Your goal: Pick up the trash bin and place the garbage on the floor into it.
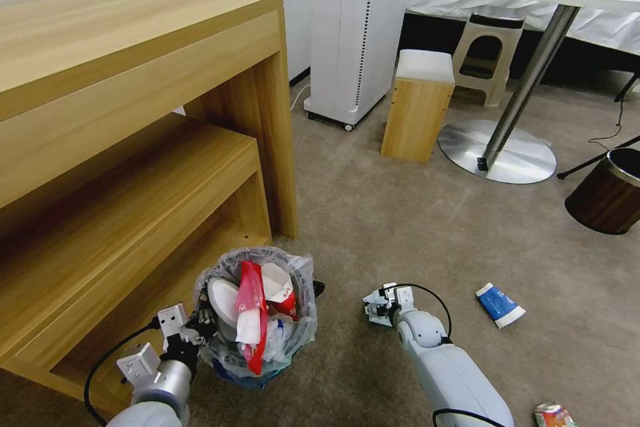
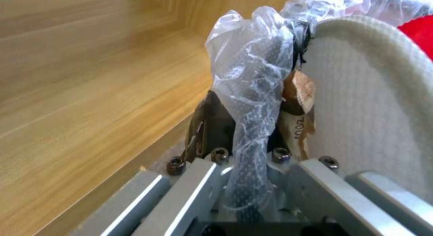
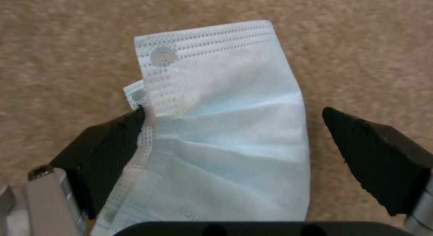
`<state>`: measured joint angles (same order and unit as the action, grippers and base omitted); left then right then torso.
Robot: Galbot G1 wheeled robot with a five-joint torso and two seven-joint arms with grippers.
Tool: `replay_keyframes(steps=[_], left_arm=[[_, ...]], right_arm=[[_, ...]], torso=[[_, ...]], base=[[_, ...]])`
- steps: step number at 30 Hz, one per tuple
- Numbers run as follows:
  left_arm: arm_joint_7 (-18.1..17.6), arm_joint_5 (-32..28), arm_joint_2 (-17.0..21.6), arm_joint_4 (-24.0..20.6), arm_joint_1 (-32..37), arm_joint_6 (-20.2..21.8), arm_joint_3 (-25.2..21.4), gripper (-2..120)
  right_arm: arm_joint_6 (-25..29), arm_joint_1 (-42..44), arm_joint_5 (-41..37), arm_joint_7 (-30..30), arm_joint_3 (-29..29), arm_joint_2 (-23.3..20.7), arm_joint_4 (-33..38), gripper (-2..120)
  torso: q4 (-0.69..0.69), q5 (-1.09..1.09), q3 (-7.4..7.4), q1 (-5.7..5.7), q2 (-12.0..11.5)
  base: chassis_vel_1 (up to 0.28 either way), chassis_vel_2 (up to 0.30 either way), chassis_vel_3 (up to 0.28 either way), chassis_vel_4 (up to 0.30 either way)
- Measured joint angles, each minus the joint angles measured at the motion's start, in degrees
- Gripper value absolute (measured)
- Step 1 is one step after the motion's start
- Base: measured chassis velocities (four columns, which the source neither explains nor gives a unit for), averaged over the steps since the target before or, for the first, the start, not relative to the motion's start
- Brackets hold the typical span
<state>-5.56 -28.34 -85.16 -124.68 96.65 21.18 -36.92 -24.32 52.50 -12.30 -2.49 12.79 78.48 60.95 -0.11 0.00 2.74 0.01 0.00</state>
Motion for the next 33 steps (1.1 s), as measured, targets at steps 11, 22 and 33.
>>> replay_keyframes(steps=[11, 22, 33], left_arm=[[0.0, 0.0, 0.0, 0.5, -0.1, -0.1, 0.3, 1], [0.1, 0.2, -0.1, 0.4, 0.3, -0.3, 0.3, 1], [0.1, 0.7, -0.3, 0.2, 0.5, -0.4, 0.6, 1]], right_arm=[[1.4, 0.1, 0.6, -2.2, 0.9, -1.2, -0.3, 69], [1.8, 0.5, 0.4, -3.0, 1.2, -1.3, 0.5, 31], [2.9, 1.4, 0.3, -3.2, 1.9, -1.9, 1.1, 0]], torso=[[0.00, 0.01, 0.00, 0.00, 0.0], [-0.01, 0.00, 0.00, 0.00, 0.0], [-0.01, 0.00, 0.00, 0.00, 0.0]], base=[[0.000, 0.000, 0.000, 0.000], [0.000, 0.000, 0.000, 0.000], [0.000, 0.000, 0.000, 0.000]])
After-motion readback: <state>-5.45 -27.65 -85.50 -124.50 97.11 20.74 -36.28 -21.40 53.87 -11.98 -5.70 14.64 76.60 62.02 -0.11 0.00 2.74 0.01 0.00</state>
